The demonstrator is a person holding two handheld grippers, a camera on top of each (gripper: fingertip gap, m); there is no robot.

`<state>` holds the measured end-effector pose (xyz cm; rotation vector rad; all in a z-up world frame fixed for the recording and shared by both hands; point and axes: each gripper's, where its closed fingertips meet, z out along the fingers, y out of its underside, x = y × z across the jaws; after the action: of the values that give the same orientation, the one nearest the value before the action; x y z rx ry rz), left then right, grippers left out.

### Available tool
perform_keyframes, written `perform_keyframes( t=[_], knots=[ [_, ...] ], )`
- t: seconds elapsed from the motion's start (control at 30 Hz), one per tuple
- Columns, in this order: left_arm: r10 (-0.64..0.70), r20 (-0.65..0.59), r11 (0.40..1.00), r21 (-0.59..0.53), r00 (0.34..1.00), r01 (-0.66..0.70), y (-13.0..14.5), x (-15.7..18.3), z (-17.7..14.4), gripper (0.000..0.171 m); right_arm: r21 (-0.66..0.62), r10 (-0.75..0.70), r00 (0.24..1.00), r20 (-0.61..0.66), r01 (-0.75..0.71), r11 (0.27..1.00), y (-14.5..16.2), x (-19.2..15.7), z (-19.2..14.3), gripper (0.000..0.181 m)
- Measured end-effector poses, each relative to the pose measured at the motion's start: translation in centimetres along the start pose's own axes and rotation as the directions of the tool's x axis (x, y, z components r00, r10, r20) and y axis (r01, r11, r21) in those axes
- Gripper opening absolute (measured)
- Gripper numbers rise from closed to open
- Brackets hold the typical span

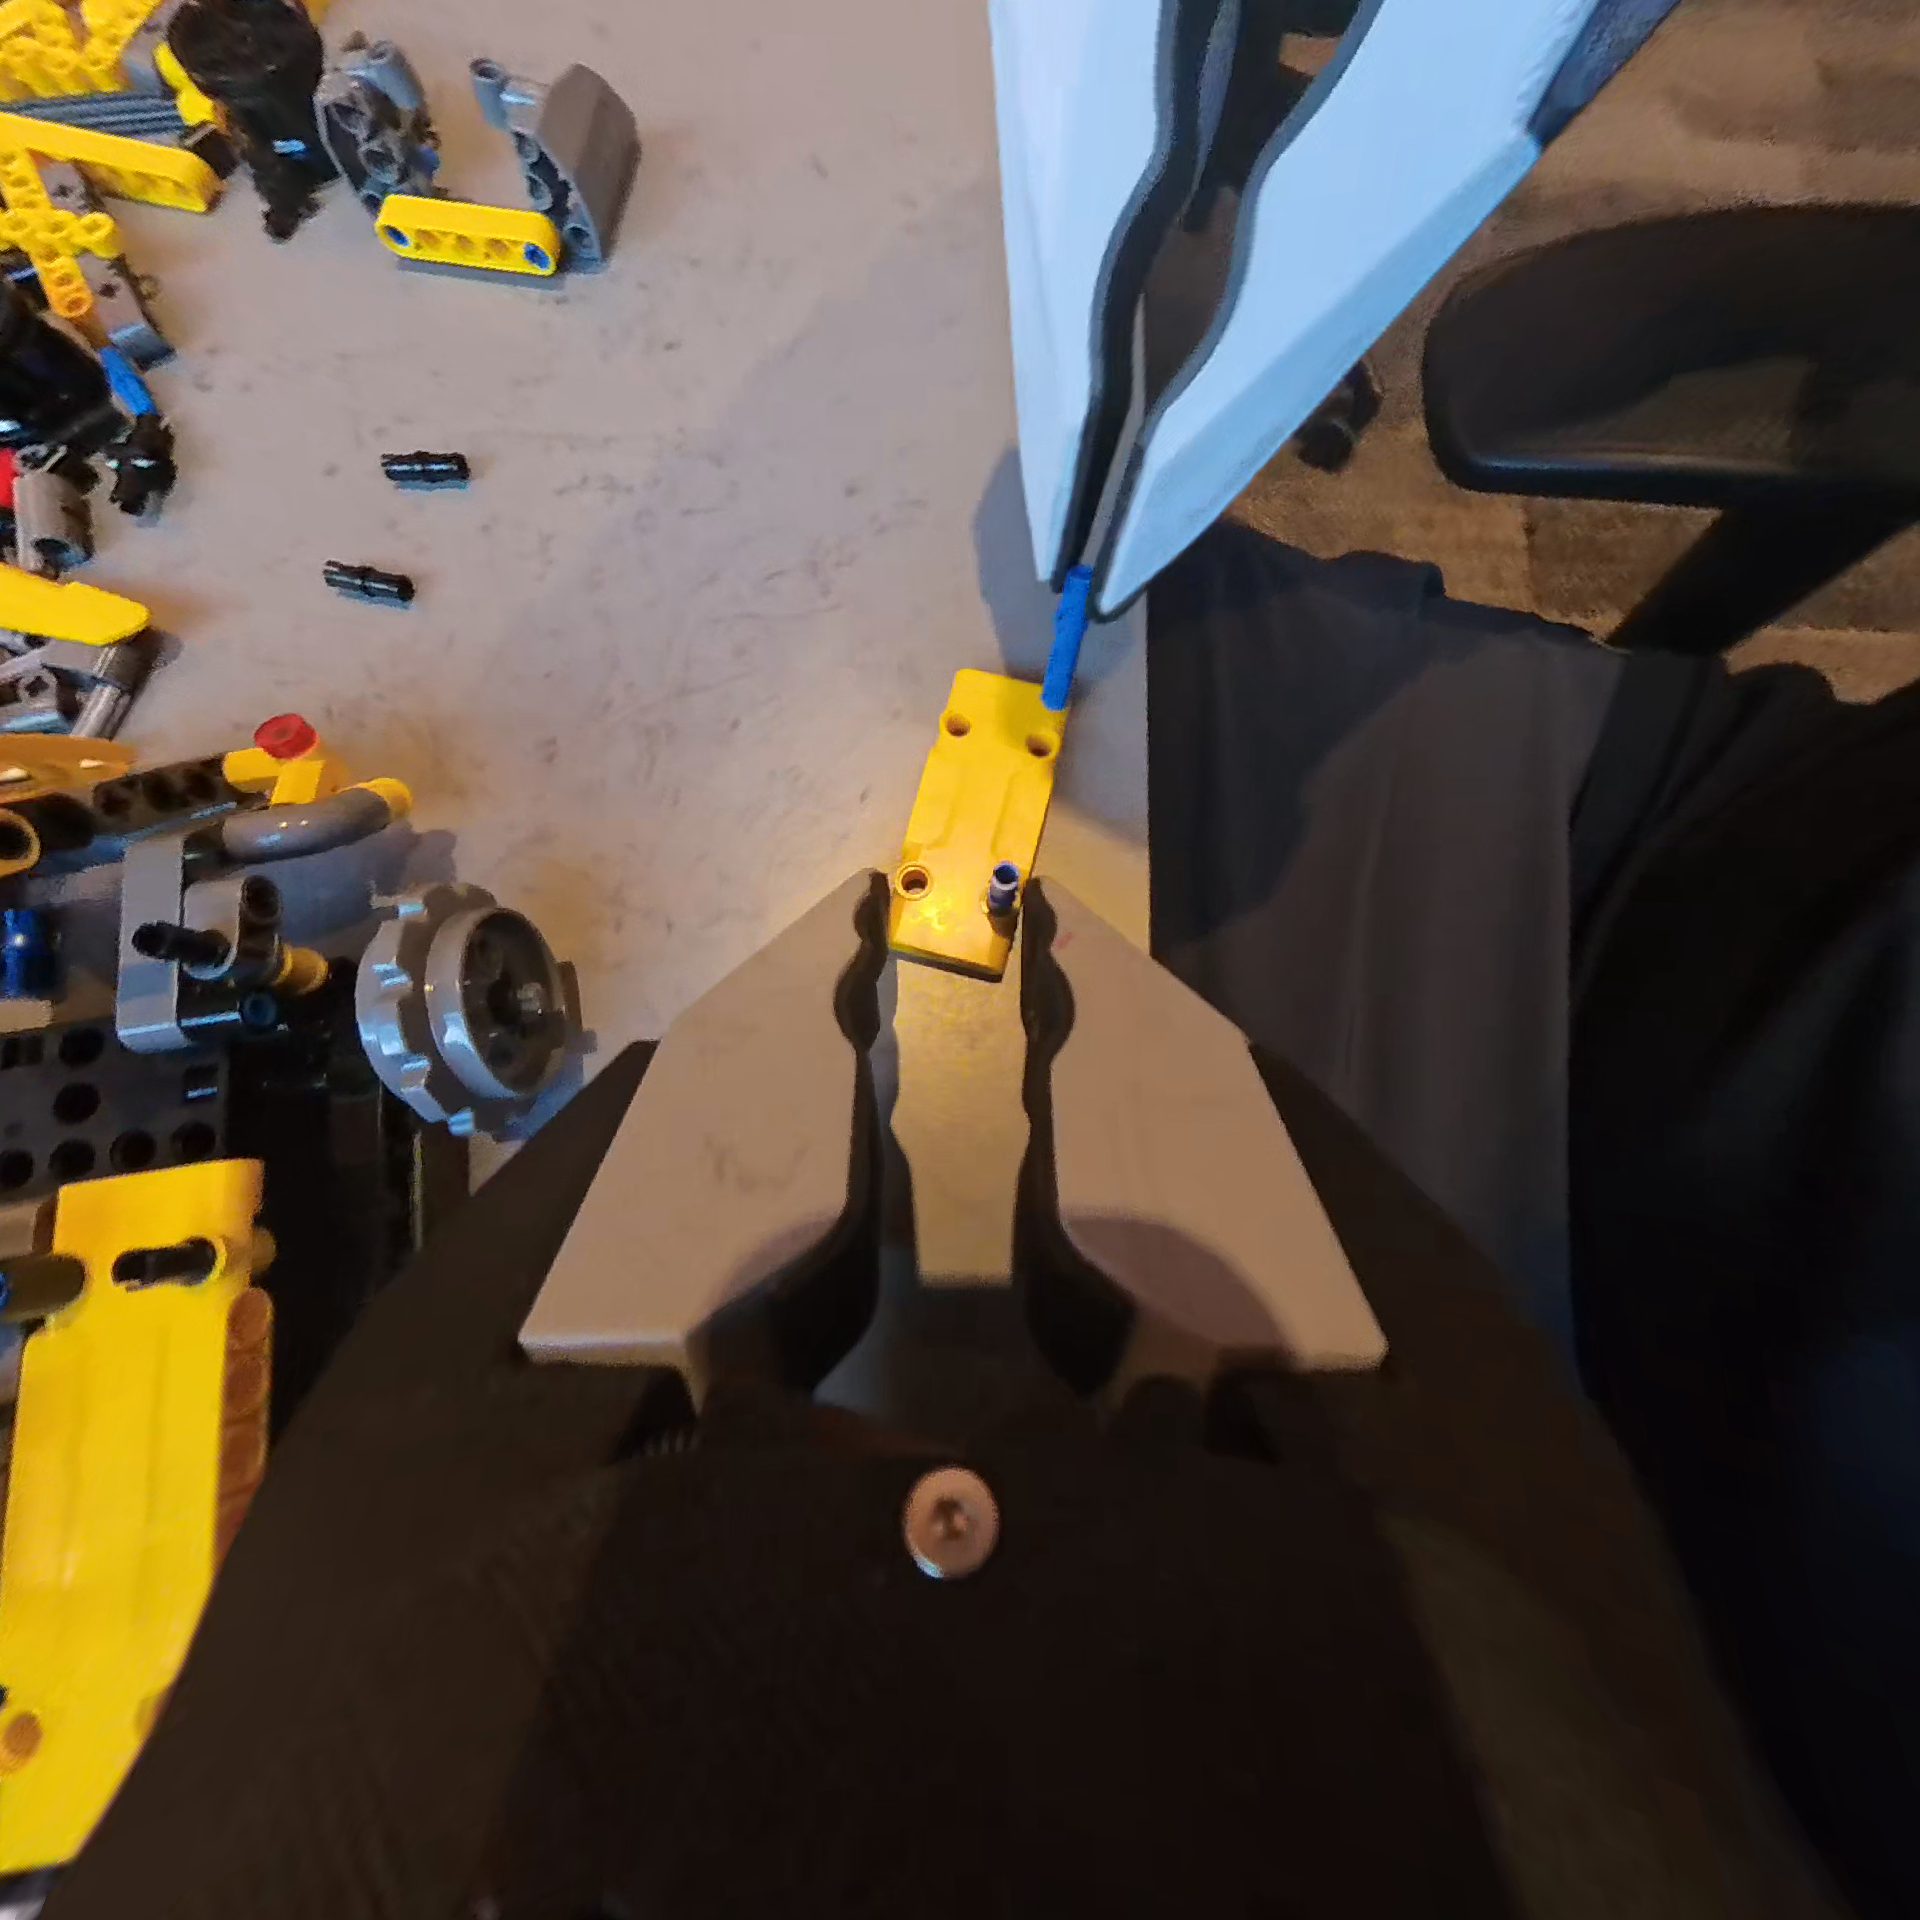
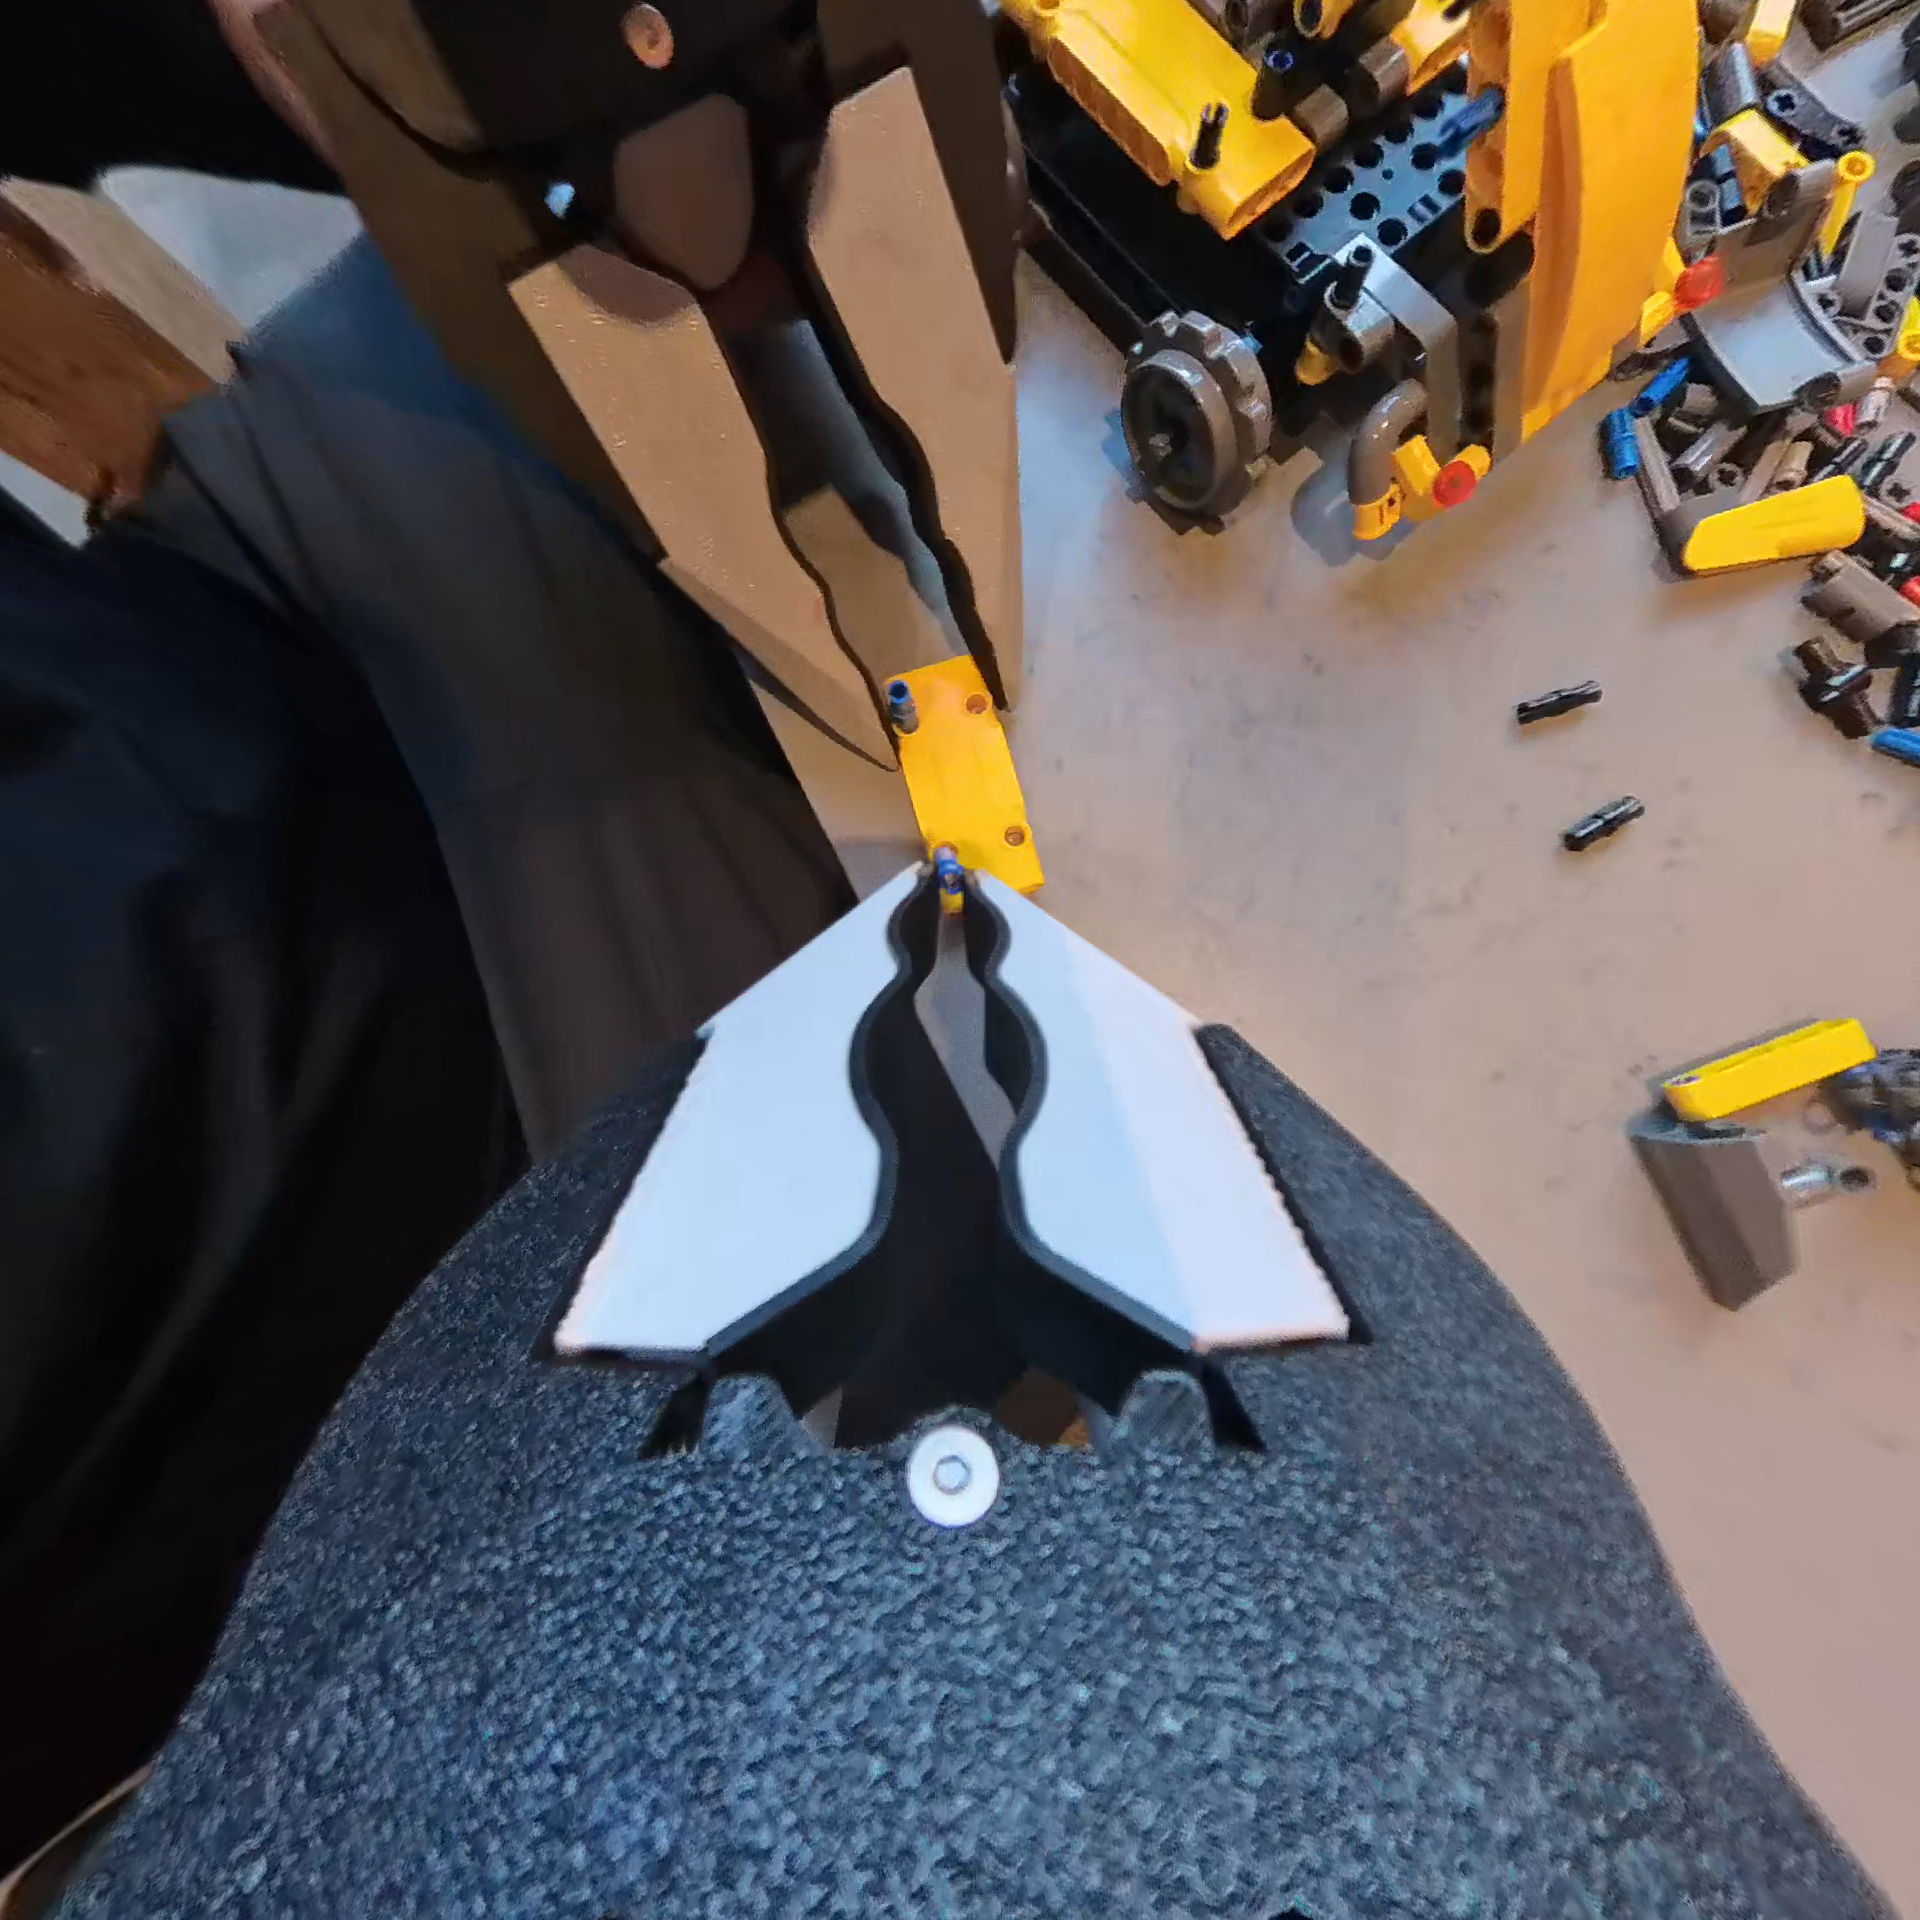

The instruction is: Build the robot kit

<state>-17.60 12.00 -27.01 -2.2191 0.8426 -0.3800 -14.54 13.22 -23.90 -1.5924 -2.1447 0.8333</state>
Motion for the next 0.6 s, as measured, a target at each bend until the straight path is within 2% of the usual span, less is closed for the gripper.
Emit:
perform_keyframes(
  t=[0.3,0.6],
  knots=[
    [-0.025,0.042,1.000,0.006,0.999,0.025,-0.06,-0.09,0.05,0.024,-0.178,-0.084,0.996,-0.016,0.080,0.981,0.27,0.33,0.80,0.004],
    [-0.025,0.045,1.000,0.008,0.999,0.024,-0.13,-0.14,0.15,0.024,-0.217,-0.086,0.996,-0.008,0.082,0.973,0.05,0.42,1.05,0.004]
  ],
)
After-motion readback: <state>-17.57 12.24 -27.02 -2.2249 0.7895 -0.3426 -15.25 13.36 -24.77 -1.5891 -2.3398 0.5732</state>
